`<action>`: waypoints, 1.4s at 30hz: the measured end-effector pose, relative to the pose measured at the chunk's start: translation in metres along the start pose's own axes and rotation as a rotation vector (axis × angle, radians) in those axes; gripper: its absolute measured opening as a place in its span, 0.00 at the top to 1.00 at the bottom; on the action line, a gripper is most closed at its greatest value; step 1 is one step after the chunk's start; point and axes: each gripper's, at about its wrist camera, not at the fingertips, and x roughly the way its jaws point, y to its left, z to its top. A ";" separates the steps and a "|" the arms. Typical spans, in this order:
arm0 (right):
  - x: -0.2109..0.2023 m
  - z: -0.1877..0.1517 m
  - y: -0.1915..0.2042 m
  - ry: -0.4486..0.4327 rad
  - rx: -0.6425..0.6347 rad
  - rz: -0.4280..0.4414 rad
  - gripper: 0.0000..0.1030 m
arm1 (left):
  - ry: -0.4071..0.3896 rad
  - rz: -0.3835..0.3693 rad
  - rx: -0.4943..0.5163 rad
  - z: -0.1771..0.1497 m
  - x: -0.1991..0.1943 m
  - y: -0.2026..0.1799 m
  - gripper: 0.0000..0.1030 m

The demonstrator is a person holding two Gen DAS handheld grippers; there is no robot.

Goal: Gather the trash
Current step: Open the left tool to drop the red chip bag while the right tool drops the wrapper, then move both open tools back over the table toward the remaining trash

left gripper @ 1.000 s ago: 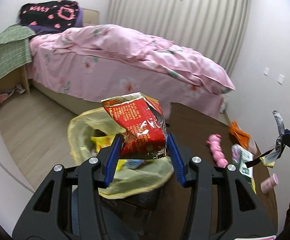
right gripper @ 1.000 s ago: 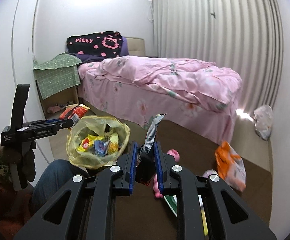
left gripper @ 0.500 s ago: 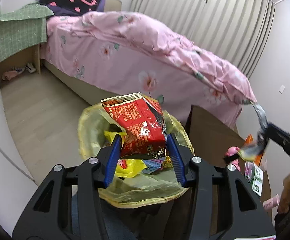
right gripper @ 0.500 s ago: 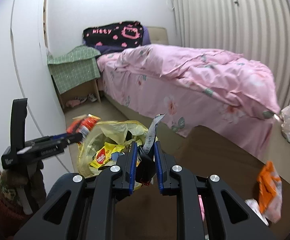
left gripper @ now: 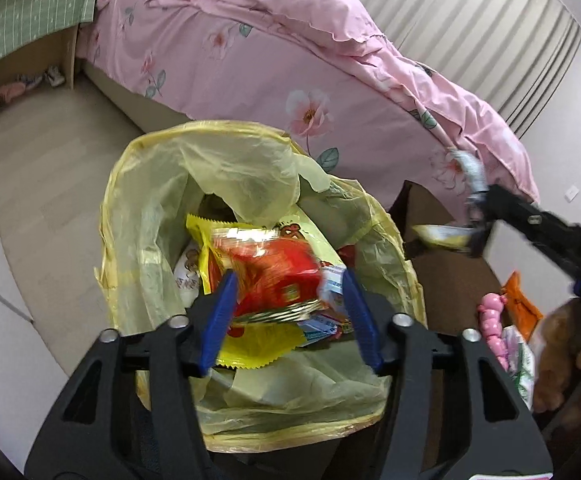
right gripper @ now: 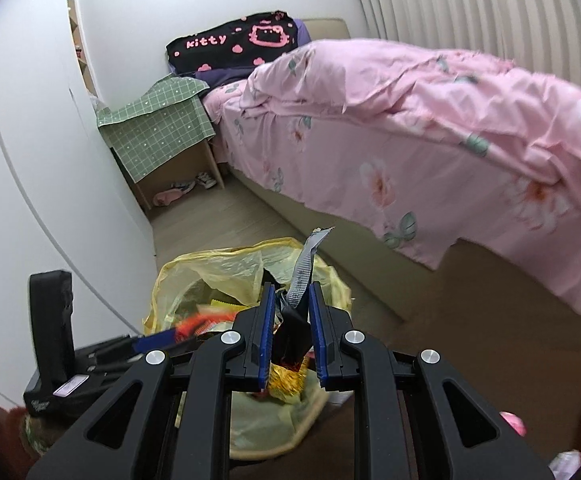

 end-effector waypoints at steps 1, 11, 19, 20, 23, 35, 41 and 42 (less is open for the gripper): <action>0.008 -0.001 -0.001 0.018 0.007 0.024 0.83 | -0.003 -0.008 -0.010 0.000 -0.002 0.002 0.29; 0.007 -0.018 -0.014 0.044 0.071 0.002 0.61 | -0.141 0.079 0.021 0.003 -0.035 -0.007 0.14; -0.075 -0.055 -0.046 -0.040 0.134 -0.115 0.61 | -0.132 0.045 0.094 -0.005 -0.043 -0.035 0.14; -0.088 -0.061 -0.050 -0.053 0.142 -0.141 0.61 | -0.131 0.032 0.102 -0.006 -0.045 -0.040 0.14; -0.133 -0.084 -0.064 -0.093 0.168 -0.241 0.60 | -0.136 -0.032 0.133 -0.009 -0.051 -0.058 0.13; -0.262 -0.201 -0.106 -0.151 0.281 -0.563 0.59 | 0.010 -0.276 0.417 -0.062 -0.036 -0.179 0.13; -0.282 -0.234 -0.090 -0.154 0.238 -0.589 0.59 | 0.099 -0.430 0.562 -0.080 -0.013 -0.255 0.13; -0.284 -0.239 -0.087 -0.163 0.229 -0.599 0.59 | 0.108 -0.446 0.577 -0.079 -0.008 -0.265 0.13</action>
